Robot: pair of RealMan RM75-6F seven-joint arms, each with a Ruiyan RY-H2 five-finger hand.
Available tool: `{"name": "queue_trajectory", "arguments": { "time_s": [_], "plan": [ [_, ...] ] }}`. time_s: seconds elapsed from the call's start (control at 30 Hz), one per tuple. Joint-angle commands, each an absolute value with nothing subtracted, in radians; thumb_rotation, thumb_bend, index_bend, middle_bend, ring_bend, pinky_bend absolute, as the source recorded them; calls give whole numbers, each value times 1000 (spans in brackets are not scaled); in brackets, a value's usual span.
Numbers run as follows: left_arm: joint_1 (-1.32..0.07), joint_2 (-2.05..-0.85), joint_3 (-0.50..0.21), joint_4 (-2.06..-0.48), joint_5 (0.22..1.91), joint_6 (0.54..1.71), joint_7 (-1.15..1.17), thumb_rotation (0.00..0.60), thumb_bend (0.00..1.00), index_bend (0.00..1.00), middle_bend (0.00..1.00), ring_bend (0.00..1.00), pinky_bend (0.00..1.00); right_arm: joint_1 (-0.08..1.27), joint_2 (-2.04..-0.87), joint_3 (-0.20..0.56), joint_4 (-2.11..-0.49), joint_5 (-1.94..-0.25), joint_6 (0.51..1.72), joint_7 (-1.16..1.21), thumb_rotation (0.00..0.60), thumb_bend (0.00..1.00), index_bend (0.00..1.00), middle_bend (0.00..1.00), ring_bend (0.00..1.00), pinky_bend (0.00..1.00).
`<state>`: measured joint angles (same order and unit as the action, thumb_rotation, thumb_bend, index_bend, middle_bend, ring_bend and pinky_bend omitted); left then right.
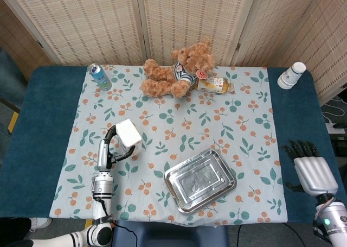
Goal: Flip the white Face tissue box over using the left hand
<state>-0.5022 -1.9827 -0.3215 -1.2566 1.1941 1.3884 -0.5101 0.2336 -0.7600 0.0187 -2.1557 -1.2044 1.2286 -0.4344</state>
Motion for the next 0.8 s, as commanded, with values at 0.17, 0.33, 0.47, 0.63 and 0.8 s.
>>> {"name": "queue_trajectory", "arguments": {
  "time_s": [0.17,0.33,0.47,0.63,0.8],
  "plan": [
    [-490,-2026,-325,-1175,1191,1346,-545,600,179,272,350,134,182,239,-762,22,-2150,-1188,1226,-436,600,118,149,45,0,0],
    [-490,-2047,-335,-1135,1199,1332,-564,600,180,272,348,132,181,245,-763,22,-2148,-1180,1219,-437,600,118,149,45,0,0],
    [-492,-2062,-341,-1108,1208,1325,-574,600,180,270,345,130,181,248,-763,23,-2149,-1181,1218,-433,600,118,149,45,0,0],
    [-486,-2070,-348,-1068,1204,1305,-590,600,180,259,333,123,182,251,-764,22,-2145,-1176,1213,-432,600,118,149,45,0,0],
    [-475,-2066,-350,-1053,1207,1296,-604,600,180,253,327,119,183,254,-768,20,-2143,-1172,1212,-438,600,119,149,45,0,0]
  ]
}}
